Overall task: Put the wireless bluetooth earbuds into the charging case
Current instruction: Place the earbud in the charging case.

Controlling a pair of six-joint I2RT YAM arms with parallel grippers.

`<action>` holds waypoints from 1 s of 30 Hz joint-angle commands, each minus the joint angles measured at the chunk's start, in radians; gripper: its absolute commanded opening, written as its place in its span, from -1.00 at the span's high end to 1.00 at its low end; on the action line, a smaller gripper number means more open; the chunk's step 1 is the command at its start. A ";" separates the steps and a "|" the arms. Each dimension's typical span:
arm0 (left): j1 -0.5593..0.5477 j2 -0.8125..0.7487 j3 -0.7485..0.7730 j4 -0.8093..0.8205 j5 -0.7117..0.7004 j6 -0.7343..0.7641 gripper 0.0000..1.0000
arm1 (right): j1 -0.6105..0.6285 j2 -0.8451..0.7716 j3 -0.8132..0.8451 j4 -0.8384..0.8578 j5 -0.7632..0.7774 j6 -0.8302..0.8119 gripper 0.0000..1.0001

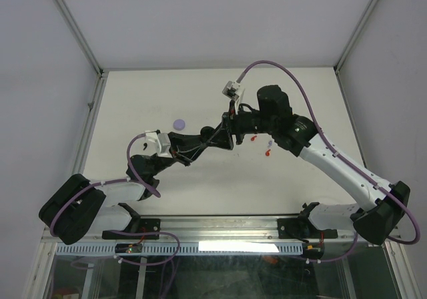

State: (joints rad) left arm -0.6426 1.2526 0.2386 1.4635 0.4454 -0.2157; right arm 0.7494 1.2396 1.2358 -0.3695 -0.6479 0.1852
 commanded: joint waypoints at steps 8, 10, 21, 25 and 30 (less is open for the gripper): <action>-0.009 -0.005 0.036 0.276 -0.015 -0.011 1.00 | 0.023 -0.026 0.019 0.007 -0.089 0.009 -0.17; -0.009 -0.004 0.035 0.277 -0.015 -0.008 1.00 | 0.029 -0.023 0.025 0.007 -0.098 0.010 -0.17; -0.009 0.014 0.048 0.277 0.030 -0.002 1.00 | 0.047 0.000 0.034 0.046 -0.038 0.035 -0.17; -0.009 0.017 0.047 0.270 0.056 0.018 1.00 | 0.049 0.004 0.040 0.064 -0.019 0.056 -0.17; -0.009 0.009 0.047 0.233 0.082 0.061 1.00 | 0.051 0.017 0.059 0.066 -0.009 0.075 -0.17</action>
State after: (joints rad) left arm -0.6426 1.2690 0.2592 1.4639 0.4904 -0.1928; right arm 0.7921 1.2488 1.2362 -0.3534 -0.6750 0.2306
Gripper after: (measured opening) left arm 0.252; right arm 0.587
